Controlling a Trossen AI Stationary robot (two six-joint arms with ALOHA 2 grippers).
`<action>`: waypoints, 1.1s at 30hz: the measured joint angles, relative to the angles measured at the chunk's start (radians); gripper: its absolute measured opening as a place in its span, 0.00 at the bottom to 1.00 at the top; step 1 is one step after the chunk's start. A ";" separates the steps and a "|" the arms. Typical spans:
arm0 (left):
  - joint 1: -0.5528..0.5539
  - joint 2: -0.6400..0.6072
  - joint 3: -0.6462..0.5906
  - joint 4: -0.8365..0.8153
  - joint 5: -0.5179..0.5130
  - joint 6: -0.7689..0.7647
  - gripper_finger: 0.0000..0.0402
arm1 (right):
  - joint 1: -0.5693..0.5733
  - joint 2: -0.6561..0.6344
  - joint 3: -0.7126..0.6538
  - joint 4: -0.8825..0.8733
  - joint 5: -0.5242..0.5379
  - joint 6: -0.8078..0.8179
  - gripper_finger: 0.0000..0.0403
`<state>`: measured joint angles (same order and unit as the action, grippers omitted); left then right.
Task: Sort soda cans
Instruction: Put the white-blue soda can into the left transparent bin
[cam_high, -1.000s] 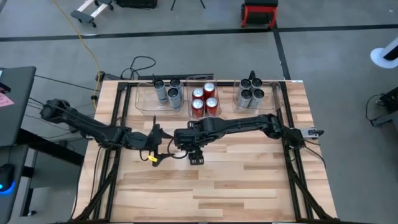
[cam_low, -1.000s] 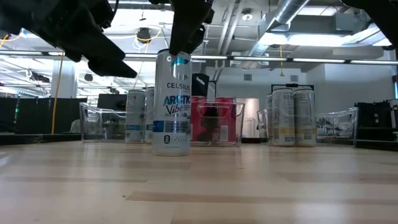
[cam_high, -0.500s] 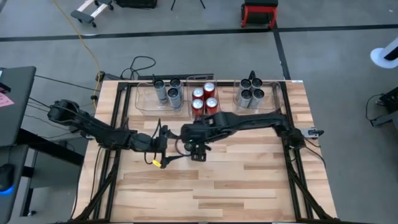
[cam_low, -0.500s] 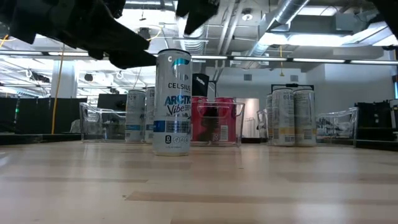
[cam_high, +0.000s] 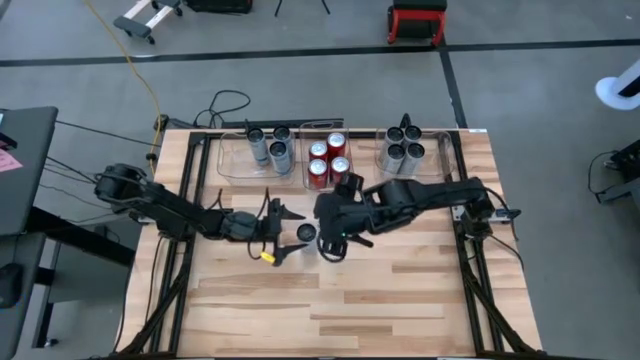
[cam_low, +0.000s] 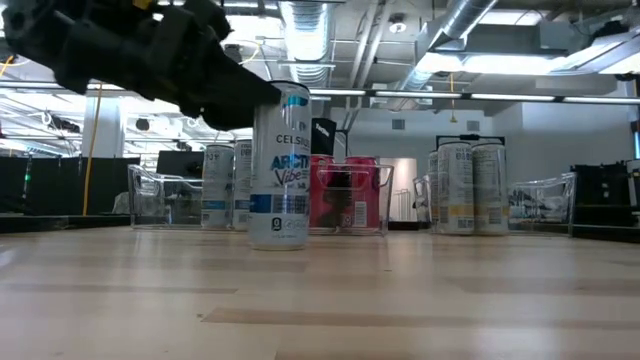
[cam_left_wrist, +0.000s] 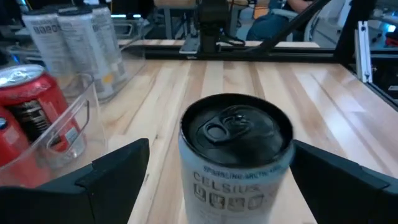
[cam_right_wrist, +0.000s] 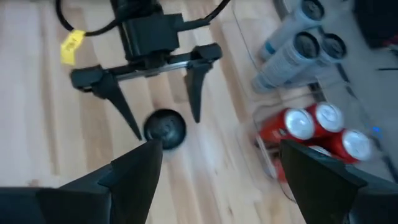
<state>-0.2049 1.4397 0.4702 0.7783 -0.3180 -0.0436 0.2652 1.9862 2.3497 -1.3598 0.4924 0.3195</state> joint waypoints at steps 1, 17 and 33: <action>0.006 0.012 0.009 -0.001 0.006 -0.001 0.93 | 0.008 0.000 0.000 -0.018 0.023 0.009 0.84; 0.028 0.052 0.066 -0.031 0.061 0.021 0.88 | 0.068 -0.023 0.000 -0.212 0.243 0.239 0.84; 0.045 -0.003 0.063 -0.098 0.049 -0.019 0.63 | 0.138 -0.134 0.000 -0.211 0.370 0.290 0.84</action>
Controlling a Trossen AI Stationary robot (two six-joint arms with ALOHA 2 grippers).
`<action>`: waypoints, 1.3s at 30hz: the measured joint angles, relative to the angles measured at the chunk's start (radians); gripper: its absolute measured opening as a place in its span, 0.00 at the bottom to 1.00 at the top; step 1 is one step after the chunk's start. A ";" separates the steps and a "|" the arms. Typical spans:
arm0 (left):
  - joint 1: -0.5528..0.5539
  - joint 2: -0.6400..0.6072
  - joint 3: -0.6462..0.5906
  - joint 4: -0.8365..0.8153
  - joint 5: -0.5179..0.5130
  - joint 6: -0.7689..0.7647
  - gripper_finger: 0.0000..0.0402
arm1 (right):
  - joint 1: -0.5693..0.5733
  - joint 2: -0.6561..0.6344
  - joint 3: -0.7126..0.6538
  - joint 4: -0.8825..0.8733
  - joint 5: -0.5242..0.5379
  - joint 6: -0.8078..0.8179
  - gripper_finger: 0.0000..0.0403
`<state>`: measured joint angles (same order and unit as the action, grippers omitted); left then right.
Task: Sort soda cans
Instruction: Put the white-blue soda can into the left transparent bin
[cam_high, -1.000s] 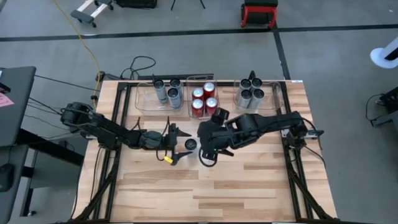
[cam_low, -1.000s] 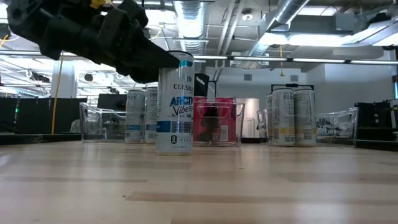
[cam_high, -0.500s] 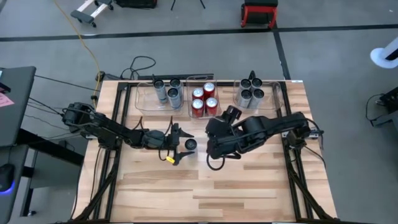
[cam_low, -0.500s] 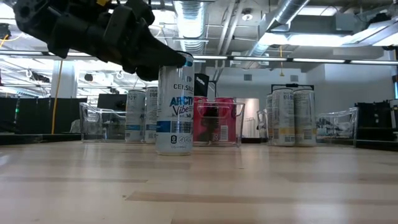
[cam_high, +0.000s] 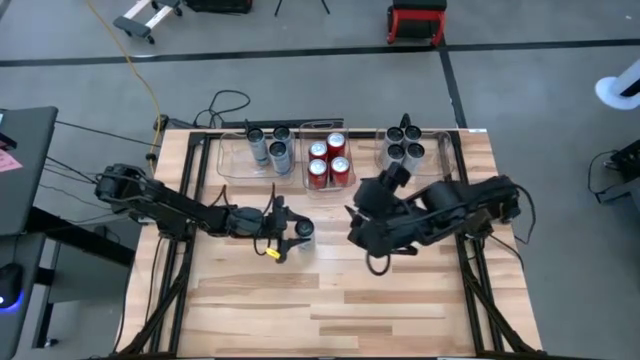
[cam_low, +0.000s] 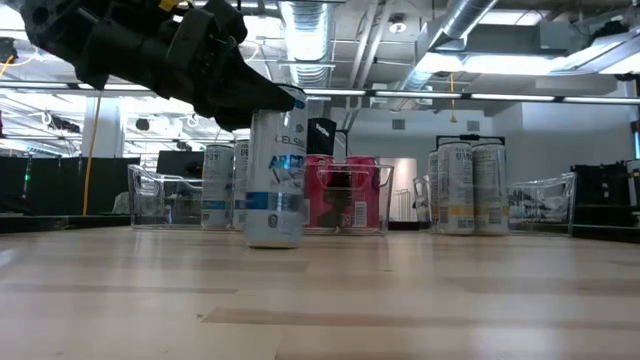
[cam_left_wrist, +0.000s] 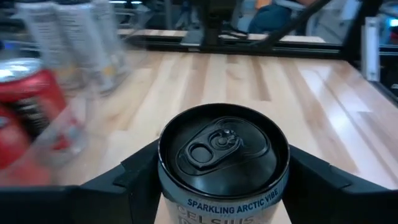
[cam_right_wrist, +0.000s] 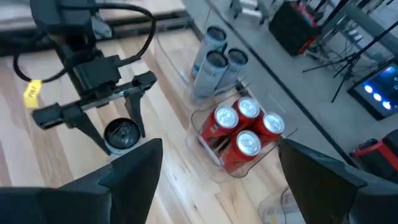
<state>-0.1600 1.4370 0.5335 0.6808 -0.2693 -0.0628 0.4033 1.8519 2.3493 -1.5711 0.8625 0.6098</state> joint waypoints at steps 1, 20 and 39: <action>0.000 -0.025 0.000 -0.026 -0.024 -0.001 0.63 | 0.009 -0.008 0.000 0.000 0.015 0.008 0.84; 0.214 -0.753 0.026 -0.621 -0.124 0.057 0.63 | 0.013 -0.311 -0.576 0.023 -0.012 0.288 0.69; 0.591 -0.781 -0.001 -0.607 -0.079 0.096 0.63 | 0.033 -0.704 -1.335 0.714 -0.156 0.279 0.69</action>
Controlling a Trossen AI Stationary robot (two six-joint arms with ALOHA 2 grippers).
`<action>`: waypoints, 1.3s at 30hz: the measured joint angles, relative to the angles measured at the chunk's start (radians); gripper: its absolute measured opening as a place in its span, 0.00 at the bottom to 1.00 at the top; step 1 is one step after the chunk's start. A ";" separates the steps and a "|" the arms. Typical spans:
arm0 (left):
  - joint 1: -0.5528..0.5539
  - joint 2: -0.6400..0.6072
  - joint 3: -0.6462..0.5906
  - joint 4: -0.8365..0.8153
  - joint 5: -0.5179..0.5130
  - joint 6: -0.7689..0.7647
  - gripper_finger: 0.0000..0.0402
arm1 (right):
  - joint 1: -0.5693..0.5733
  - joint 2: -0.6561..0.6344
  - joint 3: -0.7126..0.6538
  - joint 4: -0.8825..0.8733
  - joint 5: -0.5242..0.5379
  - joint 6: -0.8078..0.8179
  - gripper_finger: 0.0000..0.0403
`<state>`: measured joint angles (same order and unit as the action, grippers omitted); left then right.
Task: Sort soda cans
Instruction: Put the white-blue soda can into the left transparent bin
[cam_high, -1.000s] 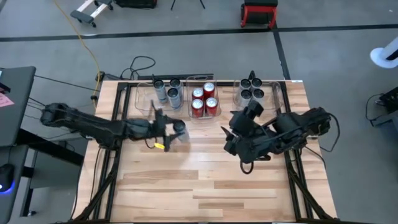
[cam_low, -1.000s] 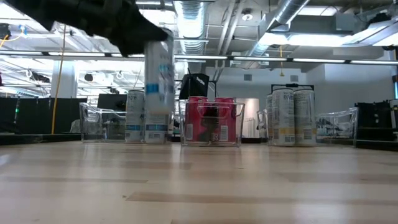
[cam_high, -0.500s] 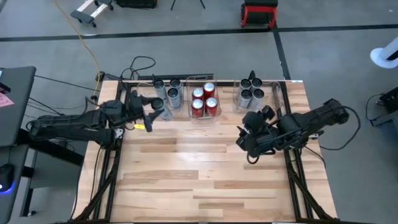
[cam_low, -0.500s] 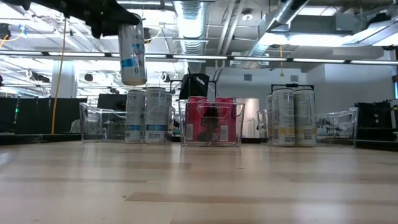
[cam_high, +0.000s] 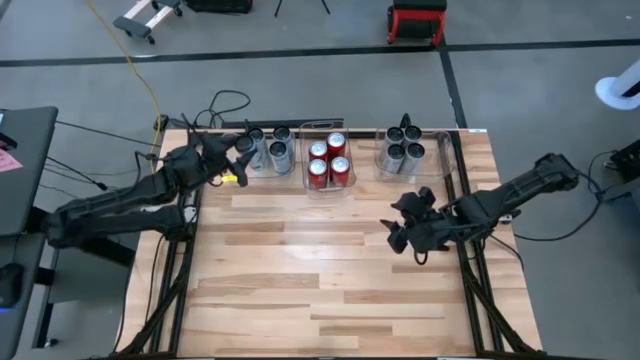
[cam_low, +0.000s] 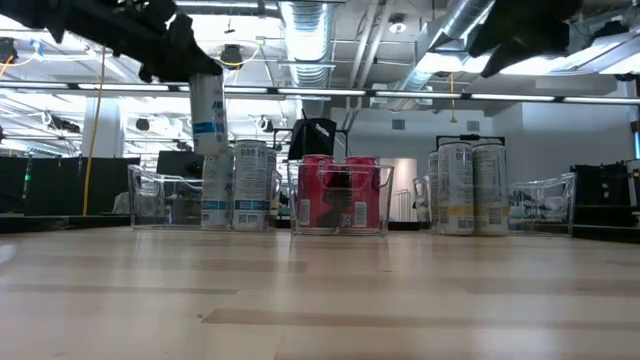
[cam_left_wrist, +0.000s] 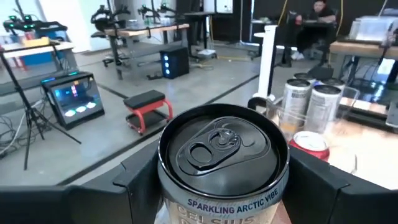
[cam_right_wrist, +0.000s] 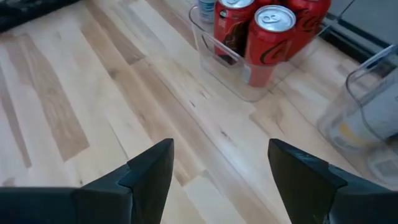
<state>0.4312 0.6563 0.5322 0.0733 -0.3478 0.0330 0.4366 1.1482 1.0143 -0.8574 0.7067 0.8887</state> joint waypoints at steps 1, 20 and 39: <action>0.020 -0.001 -0.011 0.015 0.016 -0.006 0.63 | 0.002 -0.010 -0.017 0.019 0.000 0.001 0.69; 0.139 0.220 -0.094 0.201 0.077 -0.038 0.63 | -0.001 -0.016 -0.075 0.112 0.000 -0.030 0.69; 0.179 0.379 -0.093 0.260 0.078 -0.092 0.63 | 0.009 -0.015 -0.203 0.136 0.005 0.080 0.69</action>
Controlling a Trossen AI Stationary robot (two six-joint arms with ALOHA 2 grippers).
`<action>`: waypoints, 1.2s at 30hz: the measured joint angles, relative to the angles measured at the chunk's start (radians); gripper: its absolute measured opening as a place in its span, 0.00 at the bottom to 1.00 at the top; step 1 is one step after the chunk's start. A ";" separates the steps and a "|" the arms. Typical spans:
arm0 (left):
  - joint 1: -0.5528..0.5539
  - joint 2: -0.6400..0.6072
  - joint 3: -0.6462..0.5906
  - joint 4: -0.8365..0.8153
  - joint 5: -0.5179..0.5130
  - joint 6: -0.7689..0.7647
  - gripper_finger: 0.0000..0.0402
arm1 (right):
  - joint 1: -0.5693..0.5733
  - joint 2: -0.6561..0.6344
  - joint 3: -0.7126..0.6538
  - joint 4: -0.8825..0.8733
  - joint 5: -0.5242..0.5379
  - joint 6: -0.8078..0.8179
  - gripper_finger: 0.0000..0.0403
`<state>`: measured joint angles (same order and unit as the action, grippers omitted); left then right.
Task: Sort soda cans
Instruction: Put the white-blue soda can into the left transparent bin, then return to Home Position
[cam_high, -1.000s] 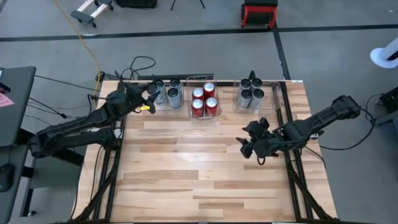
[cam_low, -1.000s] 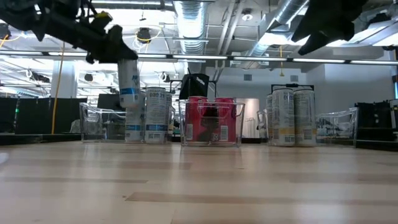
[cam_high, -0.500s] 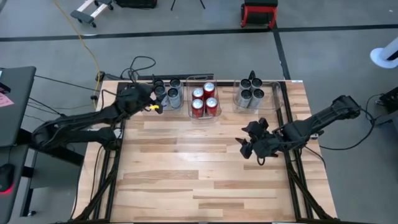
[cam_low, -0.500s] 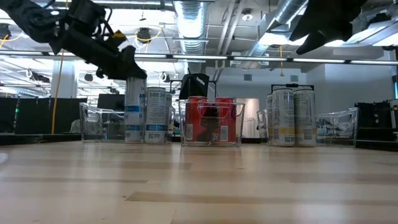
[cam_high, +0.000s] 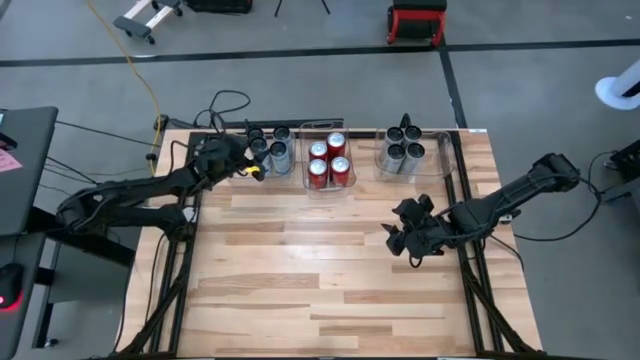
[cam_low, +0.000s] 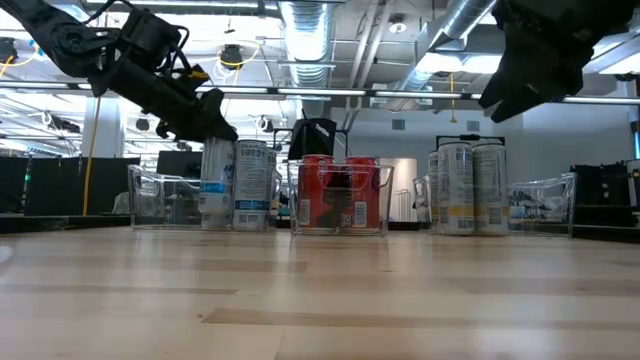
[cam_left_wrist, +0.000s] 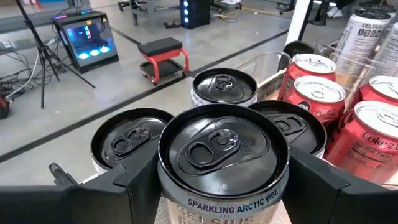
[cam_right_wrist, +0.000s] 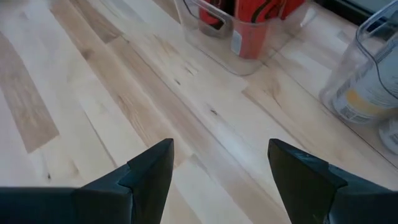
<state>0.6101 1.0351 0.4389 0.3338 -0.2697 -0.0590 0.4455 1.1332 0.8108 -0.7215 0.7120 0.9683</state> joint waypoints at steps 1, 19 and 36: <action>0.002 0.004 0.000 0.001 0.000 0.002 0.63 | 0.000 0.000 -0.001 0.001 0.000 0.000 0.69; 0.004 0.012 0.002 -0.060 -0.002 0.006 0.66 | 0.016 0.000 -0.046 0.004 0.000 0.048 0.69; 0.002 -0.286 0.044 -0.267 0.048 0.151 0.65 | 0.032 -0.086 -0.046 0.144 0.106 -0.098 0.69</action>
<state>0.6125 0.7487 0.4827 0.0672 -0.2214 0.0923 0.4778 1.0475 0.7647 -0.5773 0.8176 0.8700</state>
